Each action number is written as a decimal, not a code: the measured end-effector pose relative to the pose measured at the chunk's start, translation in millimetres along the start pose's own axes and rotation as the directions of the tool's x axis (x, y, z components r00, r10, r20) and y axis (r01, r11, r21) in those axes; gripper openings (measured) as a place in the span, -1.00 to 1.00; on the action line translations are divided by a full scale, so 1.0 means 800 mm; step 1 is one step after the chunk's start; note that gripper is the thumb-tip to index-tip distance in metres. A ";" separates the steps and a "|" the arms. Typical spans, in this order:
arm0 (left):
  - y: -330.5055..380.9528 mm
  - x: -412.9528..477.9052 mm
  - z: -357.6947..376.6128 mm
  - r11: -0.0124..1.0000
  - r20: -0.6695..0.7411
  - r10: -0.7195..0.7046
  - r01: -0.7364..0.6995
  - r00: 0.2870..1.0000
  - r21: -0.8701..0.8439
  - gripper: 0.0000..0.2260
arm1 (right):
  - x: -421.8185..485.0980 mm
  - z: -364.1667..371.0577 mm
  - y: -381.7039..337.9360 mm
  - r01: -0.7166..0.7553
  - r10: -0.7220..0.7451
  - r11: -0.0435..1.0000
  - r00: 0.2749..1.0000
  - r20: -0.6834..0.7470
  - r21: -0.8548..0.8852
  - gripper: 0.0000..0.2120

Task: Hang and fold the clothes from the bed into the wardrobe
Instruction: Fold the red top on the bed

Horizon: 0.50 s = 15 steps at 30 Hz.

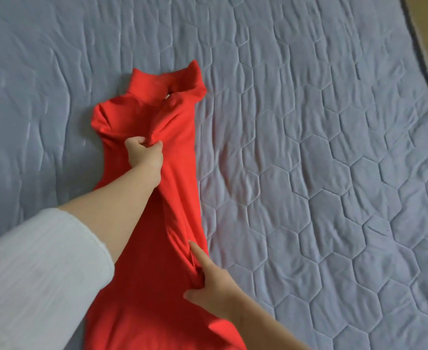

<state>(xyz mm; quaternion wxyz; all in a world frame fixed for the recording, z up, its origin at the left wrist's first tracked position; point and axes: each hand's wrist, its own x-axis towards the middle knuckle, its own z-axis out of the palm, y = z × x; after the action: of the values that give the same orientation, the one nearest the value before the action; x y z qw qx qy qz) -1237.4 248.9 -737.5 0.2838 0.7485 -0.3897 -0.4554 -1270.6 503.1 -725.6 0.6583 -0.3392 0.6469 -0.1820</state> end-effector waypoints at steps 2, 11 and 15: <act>-0.002 0.024 -0.031 1.000 0.019 0.009 -0.009 1.000 -0.009 -0.70 | 0.011 0.022 -0.016 -0.002 0.003 1.000 1.000 0.029 -0.023 -0.09; -0.021 0.096 -0.121 0.994 0.181 0.015 0.004 0.983 -0.107 -0.47 | 0.052 0.134 -0.060 -0.089 0.102 0.992 0.984 0.147 -0.090 -0.09; -0.007 0.112 -0.130 0.978 0.315 0.197 -0.162 0.928 -0.133 -0.38 | 0.058 0.157 -0.064 -0.124 0.143 0.986 0.971 0.192 -0.109 -0.07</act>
<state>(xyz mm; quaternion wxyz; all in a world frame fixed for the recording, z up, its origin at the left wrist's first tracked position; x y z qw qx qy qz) -1116.3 184.1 -739.3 0.2947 0.6080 -0.4735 -0.5650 -1133.5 462.2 -732.6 0.7135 -0.3426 0.6070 -0.0708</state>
